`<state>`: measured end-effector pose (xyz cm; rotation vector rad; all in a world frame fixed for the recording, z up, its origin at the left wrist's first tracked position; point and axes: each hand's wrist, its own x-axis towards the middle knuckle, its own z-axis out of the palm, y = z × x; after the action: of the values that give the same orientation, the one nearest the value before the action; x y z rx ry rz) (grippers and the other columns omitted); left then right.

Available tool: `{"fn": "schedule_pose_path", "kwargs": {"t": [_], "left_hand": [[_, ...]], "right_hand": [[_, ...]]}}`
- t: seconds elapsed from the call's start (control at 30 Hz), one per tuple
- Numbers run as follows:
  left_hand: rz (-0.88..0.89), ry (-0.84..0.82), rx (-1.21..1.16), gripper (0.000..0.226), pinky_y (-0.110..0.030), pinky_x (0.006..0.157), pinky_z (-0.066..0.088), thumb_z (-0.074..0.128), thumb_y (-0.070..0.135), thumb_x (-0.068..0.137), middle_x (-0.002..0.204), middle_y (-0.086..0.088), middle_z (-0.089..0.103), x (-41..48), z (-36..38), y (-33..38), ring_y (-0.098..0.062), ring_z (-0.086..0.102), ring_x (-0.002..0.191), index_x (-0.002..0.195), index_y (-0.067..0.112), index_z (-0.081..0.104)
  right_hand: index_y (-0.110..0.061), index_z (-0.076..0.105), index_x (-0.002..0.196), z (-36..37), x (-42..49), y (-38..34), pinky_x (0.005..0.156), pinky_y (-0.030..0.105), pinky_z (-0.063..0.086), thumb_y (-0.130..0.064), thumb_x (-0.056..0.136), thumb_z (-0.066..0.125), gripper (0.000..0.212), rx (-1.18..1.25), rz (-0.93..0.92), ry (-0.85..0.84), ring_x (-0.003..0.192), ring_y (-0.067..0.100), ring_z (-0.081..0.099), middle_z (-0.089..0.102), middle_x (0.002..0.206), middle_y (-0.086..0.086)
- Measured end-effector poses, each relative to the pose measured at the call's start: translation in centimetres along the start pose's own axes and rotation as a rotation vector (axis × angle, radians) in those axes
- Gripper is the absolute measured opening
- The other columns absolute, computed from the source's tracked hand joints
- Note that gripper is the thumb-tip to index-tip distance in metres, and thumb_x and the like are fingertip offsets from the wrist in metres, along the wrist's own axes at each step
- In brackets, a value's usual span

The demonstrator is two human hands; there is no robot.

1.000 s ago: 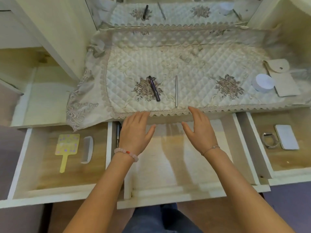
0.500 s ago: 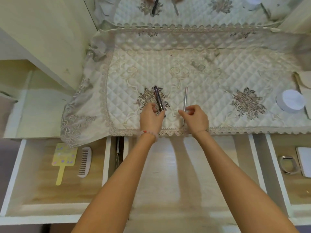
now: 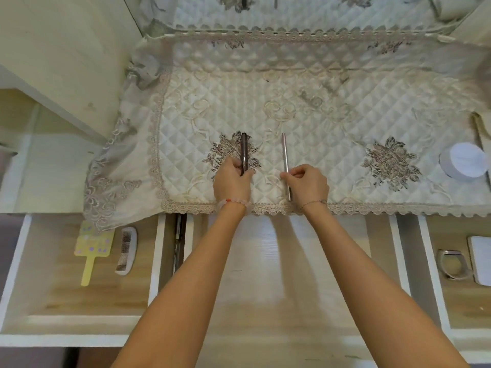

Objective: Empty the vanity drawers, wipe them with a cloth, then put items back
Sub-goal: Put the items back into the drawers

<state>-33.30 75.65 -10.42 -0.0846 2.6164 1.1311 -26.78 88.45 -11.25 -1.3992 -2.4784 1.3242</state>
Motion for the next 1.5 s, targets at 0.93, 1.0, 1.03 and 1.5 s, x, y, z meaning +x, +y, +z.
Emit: {"fn": "schedule_pose_path", "kwargs": {"t": [0.93, 1.0, 1.03, 1.5], "left_hand": [[-0.213, -0.232, -0.284, 0.014, -0.03, 0.079, 0.053, 0.064, 0.012, 0.086, 0.088, 0.0, 0.06, -16.3, -2.6, -14.6, -0.02, 0.06, 0.086, 0.098, 0.017, 0.06], [-0.244, -0.239, -0.272, 0.014, -0.035, 0.081, 0.054, 0.064, 0.011, 0.086, 0.089, -0.002, 0.06, -16.1, -2.2, -15.4, -0.024, 0.06, 0.089, 0.099, 0.015, 0.06], [-0.26, -0.242, -0.261, 0.015, -0.038, 0.082, 0.054, 0.064, 0.011, 0.086, 0.09, -0.003, 0.06, -15.9, -2.0, -15.8, -0.026, 0.061, 0.091, 0.101, 0.012, 0.061], [-0.41, -0.281, -0.151, 0.024, -0.039, 0.087, 0.051, 0.065, 0.008, 0.084, 0.081, -0.006, 0.057, -13.6, 0.9, -20.6, -0.02, 0.056, 0.084, 0.107, 0.003, 0.059]], "right_hand": [[-0.012, 0.065, 0.078, 2.8, -14.4, 14.2, 0.071, 0.036, 0.058, -0.008, 0.081, 0.067, 0.006, 0.182, 0.104, -0.374, 0.064, 0.021, 0.063, 0.06, 0.066, 0.001], [-0.011, 0.065, 0.08, 3.5, -14.6, 14.7, 0.073, 0.039, 0.058, -0.009, 0.081, 0.067, 0.004, 0.148, 0.131, -0.384, 0.061, 0.018, 0.063, 0.061, 0.067, 0.0], [-0.01, 0.065, 0.08, 3.9, -14.6, 14.9, 0.075, 0.04, 0.057, -0.009, 0.081, 0.067, 0.003, 0.141, 0.153, -0.391, 0.061, 0.017, 0.062, 0.062, 0.069, 0.0], [-0.011, 0.065, 0.078, 8.2, -13.8, 15.4, 0.085, 0.046, 0.052, -0.014, 0.076, 0.072, 0.008, 0.076, 0.272, -0.413, 0.085, 0.029, 0.067, 0.067, 0.082, 0.007]]}}
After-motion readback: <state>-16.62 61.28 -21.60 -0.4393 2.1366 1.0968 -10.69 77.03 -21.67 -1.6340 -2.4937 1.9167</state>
